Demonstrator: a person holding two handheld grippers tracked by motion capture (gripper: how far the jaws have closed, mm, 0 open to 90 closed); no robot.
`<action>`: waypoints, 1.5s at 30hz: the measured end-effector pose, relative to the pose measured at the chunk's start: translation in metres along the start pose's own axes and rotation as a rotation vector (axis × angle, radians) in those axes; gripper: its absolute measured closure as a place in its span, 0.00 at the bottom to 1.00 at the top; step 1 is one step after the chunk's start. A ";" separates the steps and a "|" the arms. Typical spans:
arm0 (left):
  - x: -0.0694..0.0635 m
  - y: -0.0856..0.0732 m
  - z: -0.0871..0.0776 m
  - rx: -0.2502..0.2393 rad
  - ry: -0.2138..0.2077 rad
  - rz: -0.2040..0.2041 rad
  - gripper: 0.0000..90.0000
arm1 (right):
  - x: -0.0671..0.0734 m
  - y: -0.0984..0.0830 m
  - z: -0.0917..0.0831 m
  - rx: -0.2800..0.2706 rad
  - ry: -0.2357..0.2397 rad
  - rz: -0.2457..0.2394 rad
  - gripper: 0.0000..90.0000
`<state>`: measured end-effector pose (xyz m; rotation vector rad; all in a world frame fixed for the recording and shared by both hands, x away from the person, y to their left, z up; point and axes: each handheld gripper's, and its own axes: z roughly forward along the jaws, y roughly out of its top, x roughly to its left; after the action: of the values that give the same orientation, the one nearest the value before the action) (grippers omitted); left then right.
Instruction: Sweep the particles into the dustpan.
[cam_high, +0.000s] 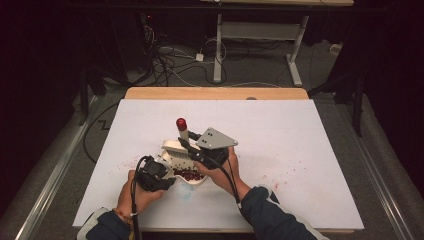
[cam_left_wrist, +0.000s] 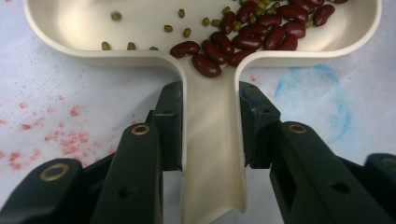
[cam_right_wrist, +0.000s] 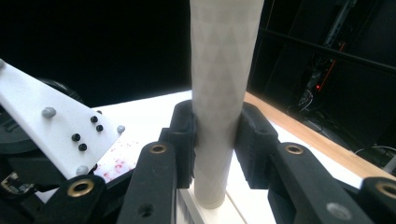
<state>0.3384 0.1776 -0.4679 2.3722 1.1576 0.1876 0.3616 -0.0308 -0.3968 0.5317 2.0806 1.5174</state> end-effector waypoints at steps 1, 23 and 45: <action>0.001 0.000 0.000 0.000 -0.003 -0.001 0.71 | -0.002 0.001 -0.004 -0.006 -0.006 0.003 0.78; 0.007 -0.001 -0.001 -0.019 0.037 -0.044 0.71 | -0.057 0.001 -0.099 -0.027 -0.119 0.099 0.78; 0.019 -0.004 -0.011 -0.036 0.058 -0.085 0.71 | -0.091 -0.015 -0.204 0.080 -0.171 0.116 0.78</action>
<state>0.3439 0.1980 -0.4613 2.2944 1.2688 0.2474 0.3099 -0.2423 -0.3455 0.7954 2.0143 1.4026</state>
